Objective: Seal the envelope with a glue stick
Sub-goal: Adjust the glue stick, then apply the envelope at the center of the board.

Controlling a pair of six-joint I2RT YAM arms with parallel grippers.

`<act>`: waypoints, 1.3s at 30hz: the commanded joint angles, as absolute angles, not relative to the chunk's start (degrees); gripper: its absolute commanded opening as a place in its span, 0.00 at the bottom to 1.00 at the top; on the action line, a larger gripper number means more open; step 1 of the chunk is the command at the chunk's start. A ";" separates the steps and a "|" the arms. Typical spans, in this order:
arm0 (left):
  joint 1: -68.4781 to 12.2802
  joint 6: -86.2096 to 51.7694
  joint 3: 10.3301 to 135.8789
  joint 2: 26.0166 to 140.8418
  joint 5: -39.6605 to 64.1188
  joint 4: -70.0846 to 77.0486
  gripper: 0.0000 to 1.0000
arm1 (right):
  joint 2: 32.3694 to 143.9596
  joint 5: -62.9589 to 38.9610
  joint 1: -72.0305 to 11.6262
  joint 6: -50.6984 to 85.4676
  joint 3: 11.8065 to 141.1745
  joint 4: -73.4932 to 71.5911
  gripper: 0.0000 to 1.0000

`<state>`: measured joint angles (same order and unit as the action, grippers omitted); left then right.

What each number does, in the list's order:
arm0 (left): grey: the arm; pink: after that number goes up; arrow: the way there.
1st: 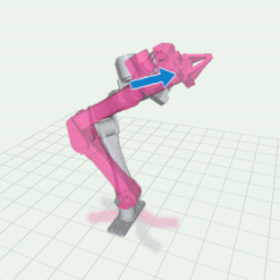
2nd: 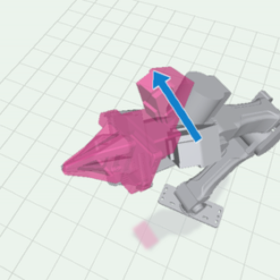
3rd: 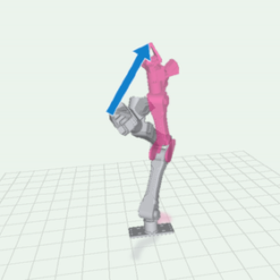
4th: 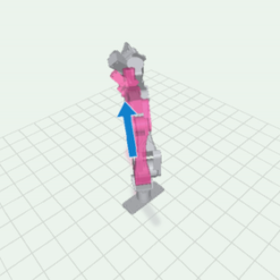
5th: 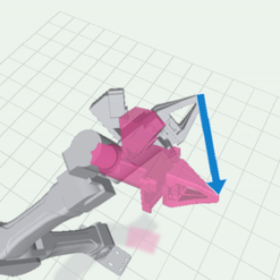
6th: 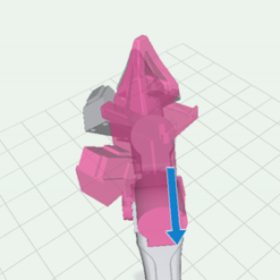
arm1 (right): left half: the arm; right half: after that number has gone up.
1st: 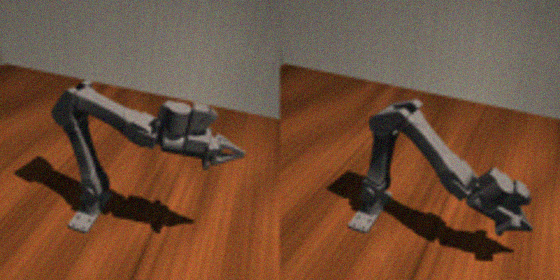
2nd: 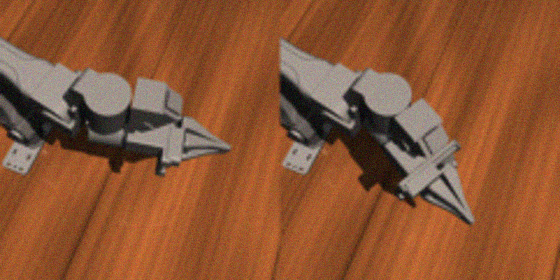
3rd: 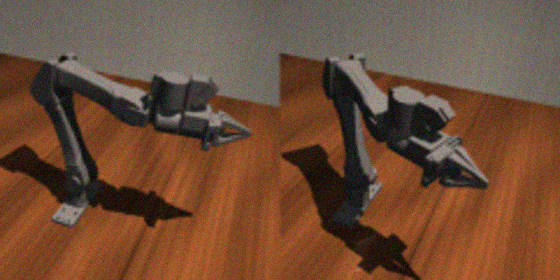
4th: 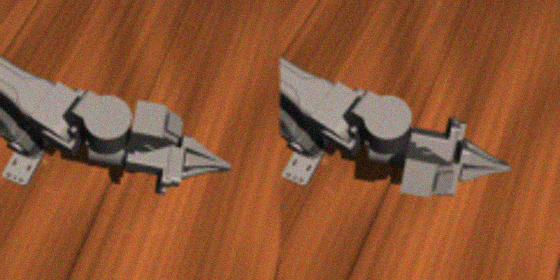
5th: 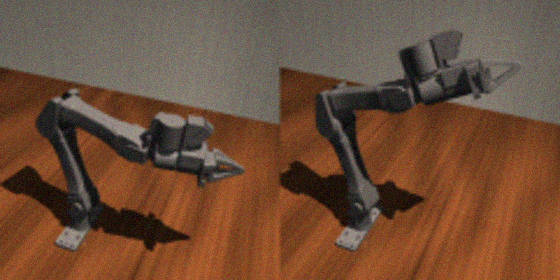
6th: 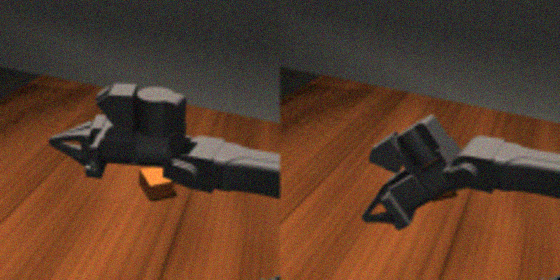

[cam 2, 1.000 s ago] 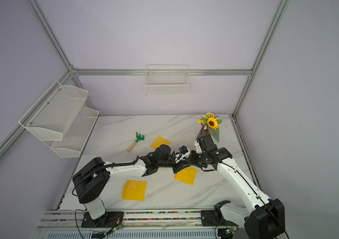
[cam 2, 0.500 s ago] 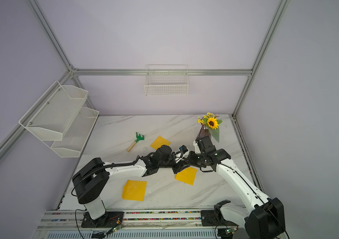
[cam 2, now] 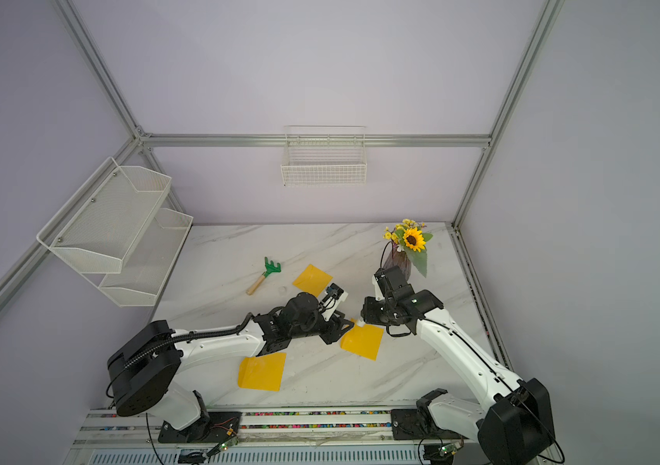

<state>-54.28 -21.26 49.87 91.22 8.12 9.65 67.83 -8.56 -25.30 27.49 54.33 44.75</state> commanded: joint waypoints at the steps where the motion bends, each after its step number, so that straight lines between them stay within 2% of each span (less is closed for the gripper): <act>1: -54.19 -27.38 48.40 92.02 7.17 7.93 0.47 | 68.40 -7.06 -26.07 26.63 54.79 45.04 0.00; 12: -54.23 -29.64 49.13 100.46 9.32 7.71 0.31 | 68.98 -7.36 -27.20 27.69 54.10 44.14 0.00; 23: -54.27 -30.15 50.40 103.53 9.29 6.59 0.18 | 69.07 -7.04 -27.33 27.64 53.45 43.81 0.00; 32: -54.08 -29.94 50.22 103.84 9.74 6.41 0.02 | 68.02 -4.07 -28.78 25.09 51.61 41.57 0.00; 39: -52.51 -29.87 49.25 103.17 13.27 7.01 0.00 | 65.16 1.23 -32.76 16.25 45.72 33.14 0.00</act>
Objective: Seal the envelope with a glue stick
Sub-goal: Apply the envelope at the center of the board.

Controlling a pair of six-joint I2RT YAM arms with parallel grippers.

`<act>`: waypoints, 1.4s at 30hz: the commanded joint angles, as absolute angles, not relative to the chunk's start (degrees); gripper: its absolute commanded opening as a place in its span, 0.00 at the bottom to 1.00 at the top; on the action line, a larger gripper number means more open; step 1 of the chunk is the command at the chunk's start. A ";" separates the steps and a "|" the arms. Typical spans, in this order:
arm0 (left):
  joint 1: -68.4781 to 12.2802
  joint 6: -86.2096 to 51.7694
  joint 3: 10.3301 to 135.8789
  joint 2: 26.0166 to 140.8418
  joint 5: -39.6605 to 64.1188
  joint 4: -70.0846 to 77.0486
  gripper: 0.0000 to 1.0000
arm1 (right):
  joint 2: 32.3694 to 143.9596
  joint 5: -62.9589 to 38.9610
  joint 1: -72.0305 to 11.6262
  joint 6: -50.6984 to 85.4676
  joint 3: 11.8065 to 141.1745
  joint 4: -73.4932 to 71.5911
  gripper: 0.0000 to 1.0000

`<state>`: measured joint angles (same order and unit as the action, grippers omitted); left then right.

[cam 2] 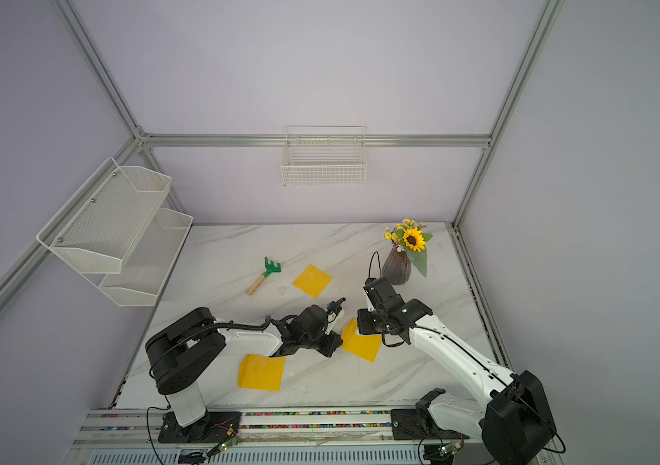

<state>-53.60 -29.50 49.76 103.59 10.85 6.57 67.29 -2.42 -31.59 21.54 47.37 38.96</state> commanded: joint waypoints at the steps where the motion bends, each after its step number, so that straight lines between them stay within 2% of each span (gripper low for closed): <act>1: -52.12 -30.01 48.72 102.50 13.59 6.97 0.00 | 64.68 1.66 -33.15 15.16 44.99 31.92 0.00; 8: -48.45 -32.67 43.85 99.97 20.66 9.89 0.00 | 62.99 0.54 -37.22 9.24 38.10 18.79 0.00; 14: -47.22 -32.60 42.38 98.96 23.63 8.67 0.00 | 63.99 0.41 -39.81 7.56 38.32 15.34 0.00; 27: -41.87 -27.83 39.20 94.24 27.90 2.20 0.00 | 66.54 18.10 -52.63 12.63 30.66 3.28 0.00; 33: -40.74 -27.69 39.01 96.20 29.68 3.26 0.00 | 69.56 20.31 -53.91 13.49 28.39 -0.14 0.00; 42: -40.34 -28.20 38.11 96.16 29.44 4.27 0.00 | 76.27 22.78 -55.70 14.20 31.52 1.39 0.00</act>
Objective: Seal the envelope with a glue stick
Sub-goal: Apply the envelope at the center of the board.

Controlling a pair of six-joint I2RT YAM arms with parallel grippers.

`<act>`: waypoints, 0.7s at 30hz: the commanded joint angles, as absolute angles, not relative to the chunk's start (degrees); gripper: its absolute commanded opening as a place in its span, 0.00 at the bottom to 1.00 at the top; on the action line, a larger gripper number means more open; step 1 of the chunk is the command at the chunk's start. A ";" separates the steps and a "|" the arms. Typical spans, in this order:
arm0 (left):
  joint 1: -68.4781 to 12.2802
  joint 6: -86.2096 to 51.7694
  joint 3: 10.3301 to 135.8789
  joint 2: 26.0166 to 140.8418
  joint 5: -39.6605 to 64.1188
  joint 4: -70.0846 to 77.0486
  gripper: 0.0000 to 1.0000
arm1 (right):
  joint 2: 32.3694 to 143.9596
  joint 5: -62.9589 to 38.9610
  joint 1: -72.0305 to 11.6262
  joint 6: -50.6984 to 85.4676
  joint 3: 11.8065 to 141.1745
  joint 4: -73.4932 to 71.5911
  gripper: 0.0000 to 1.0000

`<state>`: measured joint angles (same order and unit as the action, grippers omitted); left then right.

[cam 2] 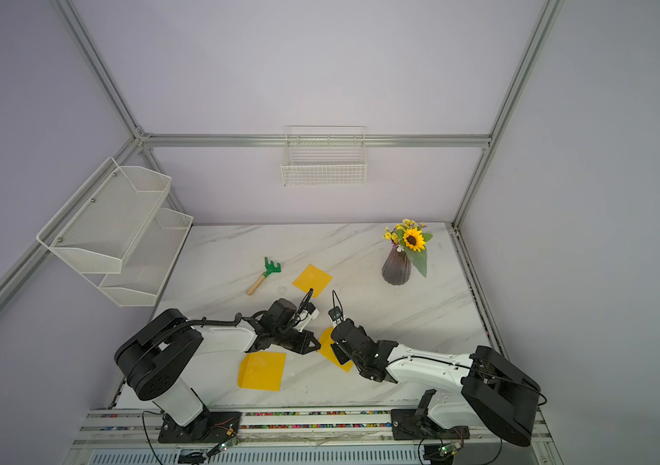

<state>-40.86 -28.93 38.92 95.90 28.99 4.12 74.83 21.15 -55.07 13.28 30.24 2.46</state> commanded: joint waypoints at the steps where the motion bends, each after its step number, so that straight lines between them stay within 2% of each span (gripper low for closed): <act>1: -40.34 -28.21 37.97 96.07 29.50 4.63 0.00 | 76.65 22.57 -56.01 14.10 31.70 1.49 0.00; 10: -39.82 -27.86 37.80 95.22 28.88 3.87 0.00 | 80.76 16.70 -59.06 15.62 35.16 7.55 0.00; 17: -39.64 -27.78 37.36 95.05 28.52 3.73 0.00 | 76.38 28.44 -59.06 28.81 36.28 19.30 0.00; 21: -39.49 -27.59 37.79 95.10 28.83 3.17 0.00 | 77.98 30.75 -59.07 31.65 37.37 22.15 0.00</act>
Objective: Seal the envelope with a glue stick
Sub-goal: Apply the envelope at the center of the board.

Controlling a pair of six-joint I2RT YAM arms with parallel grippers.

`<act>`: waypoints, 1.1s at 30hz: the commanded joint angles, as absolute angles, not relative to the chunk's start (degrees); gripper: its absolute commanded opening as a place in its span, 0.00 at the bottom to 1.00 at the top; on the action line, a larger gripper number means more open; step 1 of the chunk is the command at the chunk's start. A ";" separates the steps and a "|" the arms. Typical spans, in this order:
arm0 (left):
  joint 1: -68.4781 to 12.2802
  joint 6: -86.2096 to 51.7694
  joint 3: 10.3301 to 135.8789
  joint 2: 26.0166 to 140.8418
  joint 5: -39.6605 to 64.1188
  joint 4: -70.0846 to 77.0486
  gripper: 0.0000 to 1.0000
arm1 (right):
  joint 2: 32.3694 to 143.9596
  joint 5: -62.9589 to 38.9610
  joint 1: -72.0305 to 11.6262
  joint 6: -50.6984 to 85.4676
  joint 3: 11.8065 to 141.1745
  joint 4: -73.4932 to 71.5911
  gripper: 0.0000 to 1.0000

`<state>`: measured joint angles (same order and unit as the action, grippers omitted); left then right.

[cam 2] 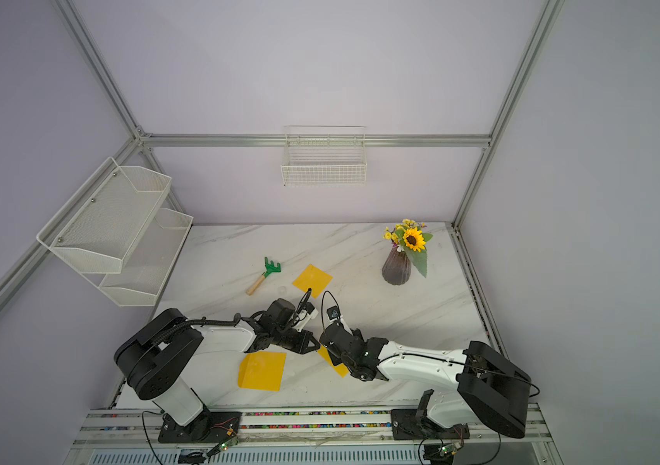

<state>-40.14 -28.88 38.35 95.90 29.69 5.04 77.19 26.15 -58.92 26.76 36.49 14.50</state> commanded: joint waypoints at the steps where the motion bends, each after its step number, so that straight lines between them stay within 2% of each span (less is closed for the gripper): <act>1: -39.49 -27.67 37.79 95.12 28.87 3.34 0.00 | 78.30 30.57 -59.06 31.70 37.94 22.78 0.00; 6: -39.46 -27.86 38.16 95.31 29.71 4.05 0.00 | 79.71 19.15 -59.06 24.82 37.04 15.95 0.00; 11: -39.46 -27.95 38.58 95.64 29.82 3.98 0.00 | 77.10 13.35 -59.08 23.29 34.98 12.20 0.00; 15: -39.46 -27.87 38.62 95.43 29.31 3.74 0.00 | 76.65 15.75 -59.06 24.92 35.55 15.96 0.00; 20: -39.46 -27.47 38.56 94.93 28.98 2.85 0.00 | 76.94 28.09 -59.07 36.20 37.71 27.55 0.00; 24: -39.44 -27.64 38.58 94.70 28.78 2.77 0.00 | 78.31 28.13 -59.06 36.12 38.05 27.90 0.00; 26: -39.48 -27.56 39.05 95.06 29.33 2.83 0.00 | 78.31 24.88 -59.06 33.93 37.87 24.73 0.00; 30: -39.47 -27.77 39.52 95.83 29.66 3.51 0.00 | 79.61 10.82 -59.08 25.90 35.92 14.03 0.00; 33: -39.46 -27.51 40.37 96.37 30.15 2.84 0.00 | 79.60 9.76 -59.07 26.00 34.71 11.50 0.00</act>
